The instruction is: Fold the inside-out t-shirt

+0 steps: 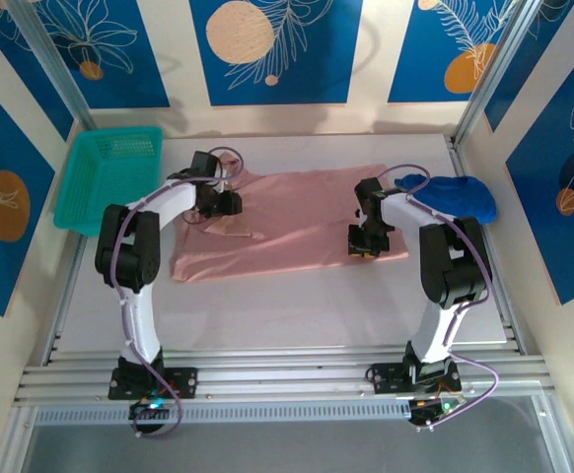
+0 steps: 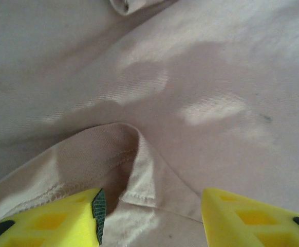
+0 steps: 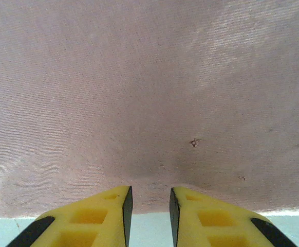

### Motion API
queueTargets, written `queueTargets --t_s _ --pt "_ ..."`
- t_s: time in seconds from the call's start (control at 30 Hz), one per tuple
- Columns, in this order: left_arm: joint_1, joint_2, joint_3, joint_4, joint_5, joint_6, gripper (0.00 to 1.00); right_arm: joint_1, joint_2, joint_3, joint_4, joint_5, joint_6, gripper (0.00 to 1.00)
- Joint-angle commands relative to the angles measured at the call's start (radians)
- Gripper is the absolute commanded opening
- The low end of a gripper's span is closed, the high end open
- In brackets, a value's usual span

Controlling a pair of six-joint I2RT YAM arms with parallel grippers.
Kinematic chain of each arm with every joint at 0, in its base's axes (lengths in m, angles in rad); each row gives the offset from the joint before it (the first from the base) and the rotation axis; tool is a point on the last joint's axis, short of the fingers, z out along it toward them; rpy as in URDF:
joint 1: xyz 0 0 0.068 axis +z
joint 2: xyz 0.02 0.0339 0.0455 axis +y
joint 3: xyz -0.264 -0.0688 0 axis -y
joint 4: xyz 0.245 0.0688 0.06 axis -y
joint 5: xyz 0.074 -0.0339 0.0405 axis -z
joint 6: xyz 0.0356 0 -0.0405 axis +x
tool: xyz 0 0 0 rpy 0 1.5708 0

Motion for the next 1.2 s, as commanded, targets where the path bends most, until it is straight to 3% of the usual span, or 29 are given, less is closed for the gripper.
queueTargets --t_s 0.0,0.3,0.53,0.87,1.17 --pt "-0.005 0.049 0.047 -0.042 -0.016 0.041 0.5 -0.005 -0.017 0.024 -0.007 -0.011 -0.011 0.28" --pt "-0.021 0.069 0.077 -0.056 -0.014 0.043 0.25 -0.005 -0.019 0.008 -0.001 -0.008 -0.011 0.28" --pt "-0.03 0.097 0.14 -0.08 0.008 0.046 0.14 -0.007 -0.015 0.007 0.0 -0.006 -0.012 0.28" --pt "-0.05 0.208 0.342 -0.167 0.04 0.063 0.1 -0.008 -0.015 0.006 -0.001 -0.003 -0.015 0.28" --pt "-0.066 0.299 0.547 -0.278 0.048 0.086 0.19 -0.01 -0.02 0.005 -0.008 -0.001 -0.015 0.28"
